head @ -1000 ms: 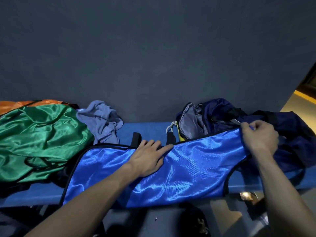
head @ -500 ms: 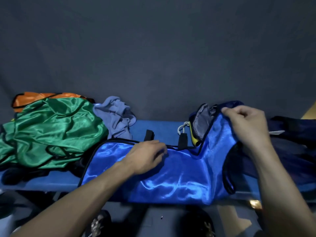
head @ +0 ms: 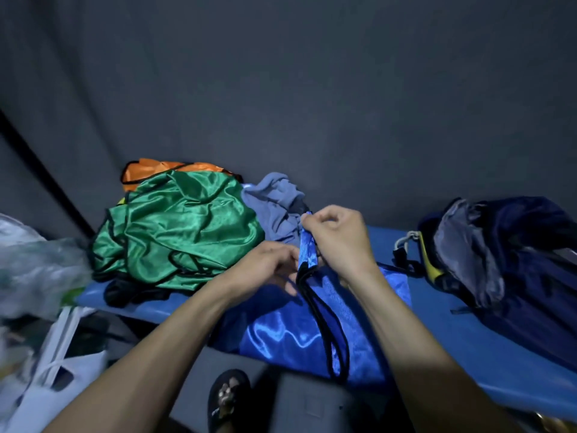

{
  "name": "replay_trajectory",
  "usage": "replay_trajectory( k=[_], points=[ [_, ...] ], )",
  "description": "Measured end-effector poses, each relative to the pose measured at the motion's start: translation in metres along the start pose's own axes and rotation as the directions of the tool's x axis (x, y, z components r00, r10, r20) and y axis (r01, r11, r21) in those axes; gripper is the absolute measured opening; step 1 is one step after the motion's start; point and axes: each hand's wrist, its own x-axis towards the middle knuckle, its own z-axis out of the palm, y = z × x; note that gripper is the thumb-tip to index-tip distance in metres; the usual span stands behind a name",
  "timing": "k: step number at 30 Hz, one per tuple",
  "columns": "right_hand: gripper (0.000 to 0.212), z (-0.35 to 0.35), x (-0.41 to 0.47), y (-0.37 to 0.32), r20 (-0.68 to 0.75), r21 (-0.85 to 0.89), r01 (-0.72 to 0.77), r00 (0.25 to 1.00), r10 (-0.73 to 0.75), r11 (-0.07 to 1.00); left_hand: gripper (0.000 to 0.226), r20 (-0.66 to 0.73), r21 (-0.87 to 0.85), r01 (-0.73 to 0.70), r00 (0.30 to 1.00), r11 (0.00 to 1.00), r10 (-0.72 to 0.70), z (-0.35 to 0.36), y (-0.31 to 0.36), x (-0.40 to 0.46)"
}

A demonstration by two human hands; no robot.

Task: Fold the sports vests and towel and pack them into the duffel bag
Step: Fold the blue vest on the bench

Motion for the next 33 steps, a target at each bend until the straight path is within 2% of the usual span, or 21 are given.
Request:
replay_trajectory(
  k=[3, 6, 8, 11, 13, 14, 16, 17, 19, 22, 24, 27, 29, 31, 33],
  points=[
    [0.017, 0.008, -0.005, 0.007, 0.038, -0.187, 0.045, 0.999, -0.039, 0.981, 0.042, 0.01, -0.154, 0.039, 0.999, 0.987, -0.038, -0.008, 0.002, 0.0],
    [0.013, 0.016, -0.009, 0.016, 0.19, -0.079, -0.064, 0.979, 0.078, 0.995, 0.043, 0.052, -0.097, 0.109, 0.993, 0.989, -0.104, -0.016, -0.009, 0.001],
    [0.015, 0.014, -0.007, 0.02, 0.325, -0.045, -0.114, 0.938, 0.122, 0.992, 0.039, 0.039, -0.076, 0.086, 0.996, 0.993, -0.083, -0.019, -0.017, 0.001],
    [0.024, 0.005, -0.001, 0.024, 0.417, -0.016, -0.11, 0.903, 0.107, 0.994, 0.023, 0.019, -0.066, 0.095, 0.995, 0.993, -0.094, -0.02, -0.021, -0.002],
    [0.022, -0.003, 0.001, 0.027, 0.435, 0.0, -0.09, 0.897, 0.081, 0.996, 0.02, -0.035, -0.047, 0.089, 0.995, 0.995, -0.091, -0.016, -0.025, 0.0],
    [0.018, -0.008, 0.002, 0.03, 0.434, -0.018, -0.053, 0.899, 0.056, 0.998, 0.021, -0.053, -0.024, 0.073, 0.996, 0.997, -0.075, -0.014, -0.028, 0.003],
    [0.008, -0.02, 0.007, 0.041, 0.372, -0.192, 0.148, 0.926, -0.067, 0.97, 0.025, -0.109, 0.033, 0.068, 0.992, 0.997, -0.064, -0.008, -0.032, 0.008],
    [0.006, -0.029, 0.011, 0.047, 0.356, -0.322, 0.272, 0.922, -0.15, 0.907, 0.032, -0.146, 0.055, 0.073, 0.987, 0.996, -0.065, -0.008, -0.033, 0.009],
    [0.017, -0.046, 0.017, 0.059, 0.434, -0.488, 0.446, 0.87, -0.234, 0.751, 0.043, -0.163, 0.04, 0.066, 0.985, 0.997, -0.059, -0.011, -0.032, 0.006],
    [0.047, -0.065, 0.024, 0.07, 0.56, -0.642, 0.482, 0.826, -0.066, 0.596, 0.068, -0.082, -0.05, 0.01, 0.997, 0.999, -0.014, -0.016, -0.034, -0.001],
    [0.052, -0.073, 0.029, 0.073, 0.567, -0.695, 0.47, 0.824, 0.013, 0.545, 0.083, -0.063, -0.073, -0.014, 0.998, 0.997, 0.009, -0.021, -0.04, -0.003],
    [0.034, -0.08, 0.038, 0.07, 0.613, -0.615, 0.423, 0.787, 0.066, 0.665, 0.097, -0.092, -0.061, -0.007, 0.996, 0.998, 0.001, -0.027, -0.048, 0.0],
    [0.027, -0.082, 0.044, 0.07, 0.634, -0.601, 0.377, 0.761, 0.133, 0.705, 0.087, -0.146, -0.045, 0.042, 0.988, 0.998, -0.048, -0.025, -0.041, -0.003],
    [0.029, -0.083, 0.047, 0.074, 0.639, -0.651, 0.382, 0.742, 0.202, 0.656, 0.06, -0.21, -0.008, 0.091, 0.973, 0.996, -0.09, -0.022, -0.035, -0.004],
    [0.031, -0.085, 0.052, 0.078, 0.624, -0.684, 0.389, 0.75, 0.219, 0.617, 0.048, -0.283, 0.046, 0.157, 0.949, 0.987, -0.138, -0.02, -0.035, -0.002]
  ],
)
